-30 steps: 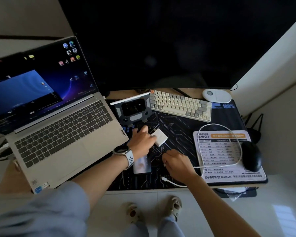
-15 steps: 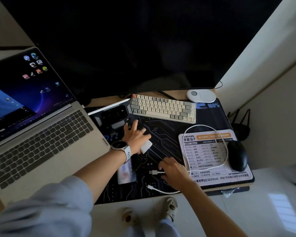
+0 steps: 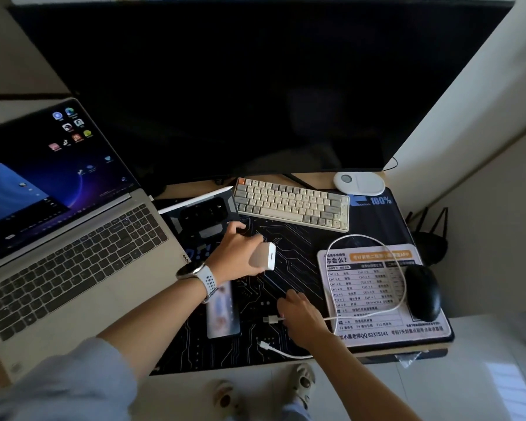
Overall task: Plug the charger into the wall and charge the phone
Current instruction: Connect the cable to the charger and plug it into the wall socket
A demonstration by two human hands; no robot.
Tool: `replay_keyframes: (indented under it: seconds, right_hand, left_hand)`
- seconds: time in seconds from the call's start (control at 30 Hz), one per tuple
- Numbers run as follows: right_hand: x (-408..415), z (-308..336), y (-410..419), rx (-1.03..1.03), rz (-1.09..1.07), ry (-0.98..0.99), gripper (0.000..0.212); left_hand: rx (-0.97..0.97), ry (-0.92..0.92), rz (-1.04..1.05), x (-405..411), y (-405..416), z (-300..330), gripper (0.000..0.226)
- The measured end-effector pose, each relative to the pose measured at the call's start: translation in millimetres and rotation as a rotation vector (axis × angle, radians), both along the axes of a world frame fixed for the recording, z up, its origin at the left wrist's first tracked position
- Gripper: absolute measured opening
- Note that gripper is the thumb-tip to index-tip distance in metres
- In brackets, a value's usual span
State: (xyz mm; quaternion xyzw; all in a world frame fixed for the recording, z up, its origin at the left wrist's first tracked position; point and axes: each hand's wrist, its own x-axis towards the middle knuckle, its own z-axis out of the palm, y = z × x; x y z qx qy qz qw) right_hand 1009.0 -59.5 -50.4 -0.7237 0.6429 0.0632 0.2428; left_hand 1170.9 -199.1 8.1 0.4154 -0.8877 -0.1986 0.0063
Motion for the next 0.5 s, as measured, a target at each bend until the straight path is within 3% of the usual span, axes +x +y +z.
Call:
replay_keyframes:
  seconds: [0.23,0.5]
  right_hand:
    - [3.8,-1.1,-7.0,0.054,-0.024,0.03,0.028]
    - [2.9,-3.2,-21.5,0.118,-0.077,-0.022,0.017]
  left_hand:
    - [0.146,0.533,0.047,15.6,1.3,54.2,0.056]
    - [0.197,0.745,0.036,30.4,0.9,94.6,0.058]
